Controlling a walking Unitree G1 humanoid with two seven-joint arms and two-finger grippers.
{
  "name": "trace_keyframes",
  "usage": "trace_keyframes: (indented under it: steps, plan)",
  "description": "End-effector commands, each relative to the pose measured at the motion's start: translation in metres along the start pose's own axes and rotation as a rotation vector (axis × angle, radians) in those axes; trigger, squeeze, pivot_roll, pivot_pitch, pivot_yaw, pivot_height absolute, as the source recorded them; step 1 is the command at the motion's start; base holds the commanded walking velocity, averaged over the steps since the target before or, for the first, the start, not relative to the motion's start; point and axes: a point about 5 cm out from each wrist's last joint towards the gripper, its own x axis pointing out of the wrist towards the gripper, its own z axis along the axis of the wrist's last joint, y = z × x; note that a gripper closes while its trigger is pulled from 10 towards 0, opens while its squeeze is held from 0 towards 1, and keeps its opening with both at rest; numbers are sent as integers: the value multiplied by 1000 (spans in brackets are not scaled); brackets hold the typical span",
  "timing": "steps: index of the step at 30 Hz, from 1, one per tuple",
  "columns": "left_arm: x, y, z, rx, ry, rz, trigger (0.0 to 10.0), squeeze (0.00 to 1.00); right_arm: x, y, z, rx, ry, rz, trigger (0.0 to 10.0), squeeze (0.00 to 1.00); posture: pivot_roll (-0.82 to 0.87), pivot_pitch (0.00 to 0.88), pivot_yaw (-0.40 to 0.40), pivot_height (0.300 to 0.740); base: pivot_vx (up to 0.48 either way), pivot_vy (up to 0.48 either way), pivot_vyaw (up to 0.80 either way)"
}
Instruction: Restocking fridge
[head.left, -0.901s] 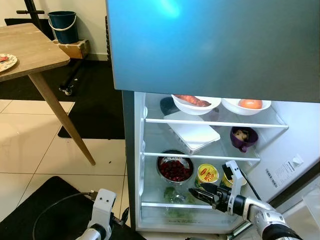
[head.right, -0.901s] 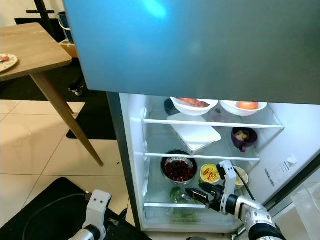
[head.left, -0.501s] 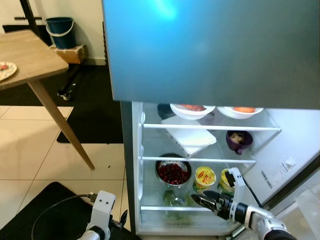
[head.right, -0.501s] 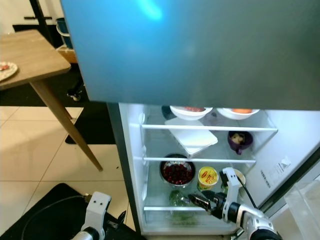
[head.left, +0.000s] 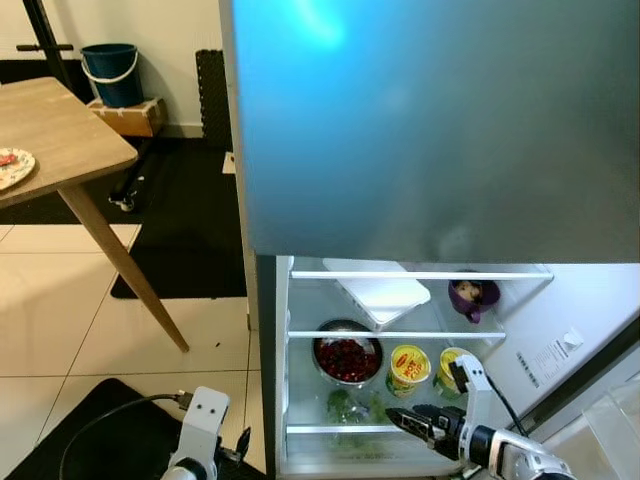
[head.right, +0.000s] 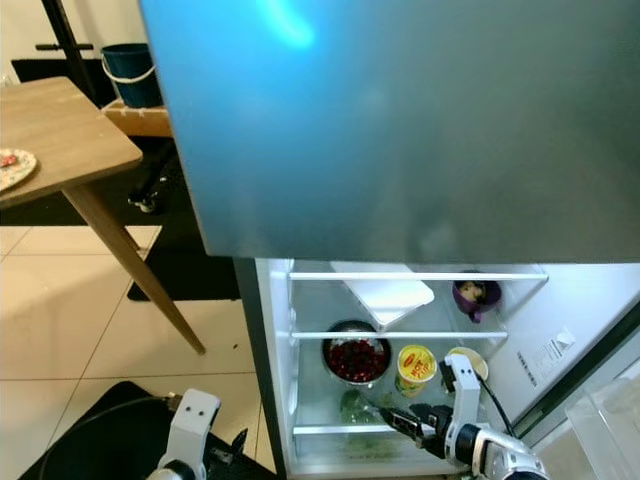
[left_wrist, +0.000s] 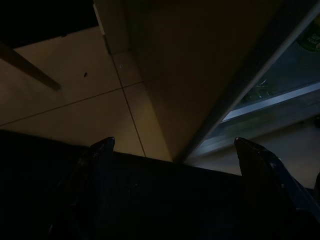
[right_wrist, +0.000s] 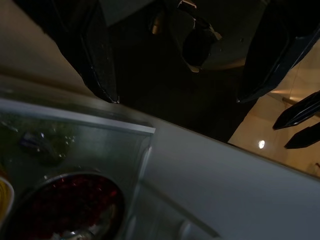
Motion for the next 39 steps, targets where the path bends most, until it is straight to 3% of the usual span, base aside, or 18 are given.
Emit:
trace_keyframes:
  steps: [1,17,27,29,33,39]
  plan:
    - [-5,3,-10,17,53,2,10000,0,-3,-3,-8,37,0,-37,10000,0,-36,0,-41,658,0,0,0]
    - [-31,0,-55,-26,263,29,10000,0,-4,-3,-33,88,55,-74,10000,0,-42,0,-37,740,0,0,0]
    - [-45,-3,-75,-66,353,47,10000,0,-5,-3,-50,85,125,-123,10000,0,-46,0,-38,740,0,0,0]
    - [-50,-5,-82,-80,389,53,10000,0,-7,-4,-58,89,148,-160,10000,0,-47,0,-38,740,0,0,0]
    - [-57,-7,-91,-123,436,78,10000,0,-14,-13,-71,-16,228,-332,10000,0,-54,0,-41,740,0,0,0]
    - [-63,-9,-99,-171,483,110,10000,0,-23,-22,-79,-99,258,-511,10000,0,-60,0,-48,740,0,0,0]
